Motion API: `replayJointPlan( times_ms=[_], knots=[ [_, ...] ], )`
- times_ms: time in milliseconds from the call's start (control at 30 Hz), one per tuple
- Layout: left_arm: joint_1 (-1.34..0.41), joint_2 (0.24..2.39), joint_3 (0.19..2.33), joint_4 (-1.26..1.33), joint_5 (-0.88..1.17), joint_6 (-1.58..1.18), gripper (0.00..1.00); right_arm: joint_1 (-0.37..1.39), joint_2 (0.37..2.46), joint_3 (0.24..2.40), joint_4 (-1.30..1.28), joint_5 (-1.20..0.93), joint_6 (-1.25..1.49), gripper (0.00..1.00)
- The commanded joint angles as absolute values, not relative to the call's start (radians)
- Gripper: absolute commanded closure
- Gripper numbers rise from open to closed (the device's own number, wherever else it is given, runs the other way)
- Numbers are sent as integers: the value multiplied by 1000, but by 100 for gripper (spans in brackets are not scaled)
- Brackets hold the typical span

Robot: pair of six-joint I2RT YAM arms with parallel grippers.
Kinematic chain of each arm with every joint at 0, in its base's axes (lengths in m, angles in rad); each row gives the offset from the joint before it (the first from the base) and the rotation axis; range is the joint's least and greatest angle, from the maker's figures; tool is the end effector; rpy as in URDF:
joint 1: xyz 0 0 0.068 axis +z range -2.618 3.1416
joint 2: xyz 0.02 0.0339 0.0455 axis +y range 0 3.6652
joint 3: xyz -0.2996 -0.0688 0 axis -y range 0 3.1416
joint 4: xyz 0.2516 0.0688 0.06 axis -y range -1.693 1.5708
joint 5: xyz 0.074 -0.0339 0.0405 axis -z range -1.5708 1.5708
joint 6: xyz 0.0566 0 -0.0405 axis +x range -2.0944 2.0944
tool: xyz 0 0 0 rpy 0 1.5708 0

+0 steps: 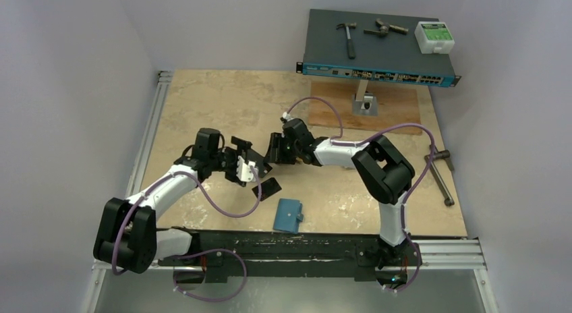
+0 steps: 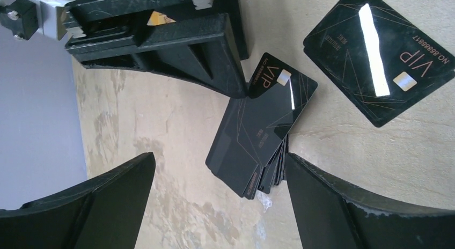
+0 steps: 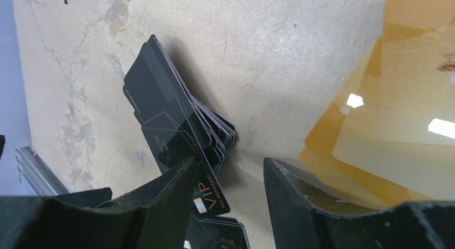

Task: Put the credit cards into the card holder
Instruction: Pick up the credit card from the storage box.

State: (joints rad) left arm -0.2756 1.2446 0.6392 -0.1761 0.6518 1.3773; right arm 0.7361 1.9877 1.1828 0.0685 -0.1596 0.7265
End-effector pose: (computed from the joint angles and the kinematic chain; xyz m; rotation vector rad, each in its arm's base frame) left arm 0.2307 -0.1009 0.2196 1.7846 1.2328 -0.1503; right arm 0.3313 0.3123 0.1605 -0.0998 2.4783 0.8812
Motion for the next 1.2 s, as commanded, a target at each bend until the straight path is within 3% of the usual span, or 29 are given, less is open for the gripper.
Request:
replayJointPlan(
  times_ms=[0, 200, 567, 1167],
  knots=[
    [-296, 1264, 654, -172, 713, 1490, 9, 708, 1984, 1123, -6, -197, 719, 49],
    [-298, 1288, 648, -265, 721, 1627, 9, 679, 1985, 1080, 93, -312, 739, 49],
    [-307, 1352, 650, -230, 702, 1634, 15, 662, 2004, 1034, 239, -484, 773, 52],
    [-316, 1354, 646, -188, 692, 1593, 15, 663, 2052, 1047, 358, -522, 858, 69]
  ],
)
